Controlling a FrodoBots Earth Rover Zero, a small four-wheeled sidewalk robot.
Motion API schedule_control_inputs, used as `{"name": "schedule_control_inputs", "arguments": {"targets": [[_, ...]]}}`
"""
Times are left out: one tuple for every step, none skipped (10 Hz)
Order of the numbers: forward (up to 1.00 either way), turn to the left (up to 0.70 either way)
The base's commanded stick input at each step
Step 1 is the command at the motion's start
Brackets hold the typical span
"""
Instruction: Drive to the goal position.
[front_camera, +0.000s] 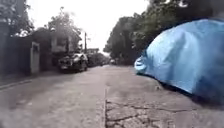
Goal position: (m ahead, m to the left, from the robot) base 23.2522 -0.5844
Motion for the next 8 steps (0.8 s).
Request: {"name": "schedule_control_inputs", "arguments": {"targets": [[1.0, 0.0], [1.0, 0.0], [1.0, 0.0], [1.0, 0.0], [1.0, 0.0], [1.0, 0.0], [1.0, 0.0], [1.0, 0.0]]}}
